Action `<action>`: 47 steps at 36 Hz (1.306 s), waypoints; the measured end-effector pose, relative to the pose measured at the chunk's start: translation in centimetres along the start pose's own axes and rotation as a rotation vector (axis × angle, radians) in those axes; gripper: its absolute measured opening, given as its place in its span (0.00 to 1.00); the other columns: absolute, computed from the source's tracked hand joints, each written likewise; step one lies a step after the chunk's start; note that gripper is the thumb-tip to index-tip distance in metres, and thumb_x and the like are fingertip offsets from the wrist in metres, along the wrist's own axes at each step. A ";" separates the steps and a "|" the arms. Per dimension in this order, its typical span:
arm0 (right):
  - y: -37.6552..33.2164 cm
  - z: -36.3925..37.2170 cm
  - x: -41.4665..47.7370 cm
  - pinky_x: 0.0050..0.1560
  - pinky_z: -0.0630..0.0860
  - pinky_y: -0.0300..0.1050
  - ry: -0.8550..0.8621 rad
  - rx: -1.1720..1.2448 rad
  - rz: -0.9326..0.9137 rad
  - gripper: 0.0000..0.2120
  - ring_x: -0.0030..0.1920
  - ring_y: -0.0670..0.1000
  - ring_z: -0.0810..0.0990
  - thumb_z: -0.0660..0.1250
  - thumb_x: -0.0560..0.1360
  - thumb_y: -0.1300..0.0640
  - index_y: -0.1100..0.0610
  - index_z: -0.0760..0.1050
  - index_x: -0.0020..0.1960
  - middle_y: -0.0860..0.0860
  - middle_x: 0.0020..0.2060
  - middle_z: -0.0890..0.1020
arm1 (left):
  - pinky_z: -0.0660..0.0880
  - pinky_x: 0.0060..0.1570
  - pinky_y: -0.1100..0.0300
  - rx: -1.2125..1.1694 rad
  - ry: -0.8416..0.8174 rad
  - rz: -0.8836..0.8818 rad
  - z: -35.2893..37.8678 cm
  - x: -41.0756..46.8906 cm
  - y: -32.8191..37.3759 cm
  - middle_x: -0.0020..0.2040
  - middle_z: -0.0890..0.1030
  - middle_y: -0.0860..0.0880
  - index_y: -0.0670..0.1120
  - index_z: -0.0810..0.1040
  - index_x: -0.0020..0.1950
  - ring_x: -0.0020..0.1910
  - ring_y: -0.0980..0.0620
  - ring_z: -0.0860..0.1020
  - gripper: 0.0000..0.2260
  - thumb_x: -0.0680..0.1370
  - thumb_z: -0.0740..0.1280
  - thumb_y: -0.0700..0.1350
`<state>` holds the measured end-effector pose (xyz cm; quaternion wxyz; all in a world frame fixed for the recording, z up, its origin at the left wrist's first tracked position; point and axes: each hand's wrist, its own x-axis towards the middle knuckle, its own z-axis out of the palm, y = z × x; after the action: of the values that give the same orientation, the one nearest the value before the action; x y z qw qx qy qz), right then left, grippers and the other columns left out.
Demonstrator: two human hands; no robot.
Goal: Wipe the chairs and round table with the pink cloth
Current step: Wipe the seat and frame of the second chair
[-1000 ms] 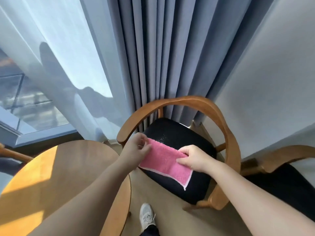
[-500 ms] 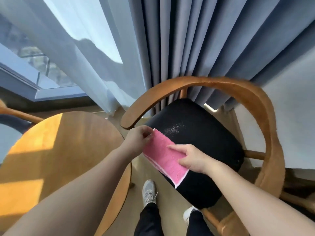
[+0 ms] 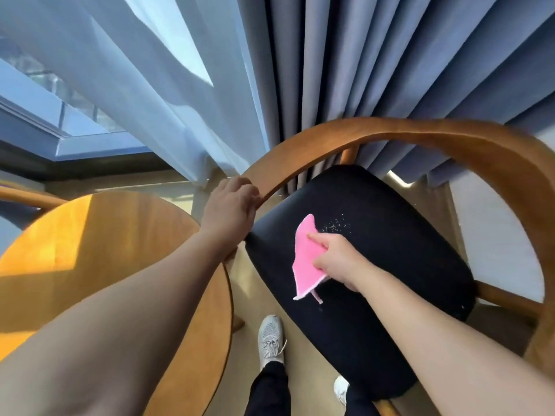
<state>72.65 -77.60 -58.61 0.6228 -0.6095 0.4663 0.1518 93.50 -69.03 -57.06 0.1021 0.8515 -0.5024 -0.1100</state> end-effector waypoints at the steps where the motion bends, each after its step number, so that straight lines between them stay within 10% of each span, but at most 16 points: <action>1: -0.4 0.4 0.9 0.39 0.74 0.35 0.006 0.044 -0.028 0.36 0.51 0.50 0.76 0.58 0.72 0.74 0.51 0.63 0.76 0.53 0.64 0.71 | 0.69 0.55 0.55 -0.001 0.000 0.012 0.3 0.7 -0.3 0.58 0.75 0.48 0.47 0.79 0.54 0.57 0.46 0.71 0.09 0.77 0.63 0.47; 6: -0.7 3.5 5.7 0.62 0.73 0.43 0.083 0.200 -0.116 0.33 0.63 0.51 0.73 0.62 0.73 0.72 0.52 0.64 0.75 0.53 0.69 0.69 | 0.69 0.53 0.50 -0.024 0.029 0.085 1.6 2.8 -1.5 0.58 0.74 0.44 0.43 0.76 0.54 0.54 0.41 0.71 0.09 0.76 0.62 0.43; 15: 5.4 7.4 11.5 0.69 0.62 0.53 0.245 -0.868 -0.206 0.25 0.70 0.60 0.61 0.60 0.74 0.63 0.55 0.66 0.71 0.59 0.72 0.61 | 0.62 0.59 0.60 -0.037 0.038 0.138 2.4 4.2 -1.9 0.63 0.72 0.45 0.43 0.72 0.61 0.59 0.46 0.68 0.16 0.74 0.61 0.42; 24: 5.1 9.4 17.5 0.65 0.20 0.54 0.148 -1.176 -0.489 0.30 0.77 0.62 0.36 0.43 0.81 0.53 0.64 0.39 0.78 0.62 0.78 0.42 | 0.61 0.65 0.60 -0.031 -0.001 0.157 2.2 4.1 -1.6 0.69 0.70 0.45 0.42 0.71 0.67 0.66 0.47 0.67 0.21 0.73 0.61 0.40; 28: 5.2 10.8 18.6 0.73 0.31 0.62 0.143 -1.182 -0.382 0.40 0.77 0.66 0.44 0.34 0.73 0.42 0.67 0.43 0.77 0.65 0.77 0.49 | 0.55 0.71 0.57 0.009 -0.048 0.264 2.1 4.2 -1.6 0.71 0.69 0.44 0.42 0.70 0.70 0.71 0.45 0.64 0.22 0.76 0.58 0.43; 32: 4.0 13.3 18.8 0.73 0.56 0.68 0.327 -1.036 -0.361 0.33 0.73 0.67 0.62 0.61 0.76 0.48 0.68 0.61 0.73 0.64 0.72 0.68 | 0.54 0.72 0.56 0.044 -0.125 0.337 2.0 4.4 -1.6 0.72 0.67 0.45 0.43 0.68 0.72 0.73 0.47 0.62 0.25 0.78 0.52 0.52; 47: -0.8 5.1 24.8 0.73 0.50 0.63 0.395 -1.195 -0.279 0.28 0.61 0.61 0.73 0.46 0.76 0.50 0.61 0.81 0.56 0.59 0.54 0.82 | 0.62 0.70 0.47 0.030 -0.083 0.354 2.2 4.6 -1.6 0.71 0.69 0.44 0.43 0.68 0.71 0.72 0.46 0.64 0.22 0.77 0.56 0.45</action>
<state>88.15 -82.59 -78.07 0.0924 -0.9228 0.3236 0.1877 96.32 -72.46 -60.04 0.0863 0.7458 -0.6499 -0.1178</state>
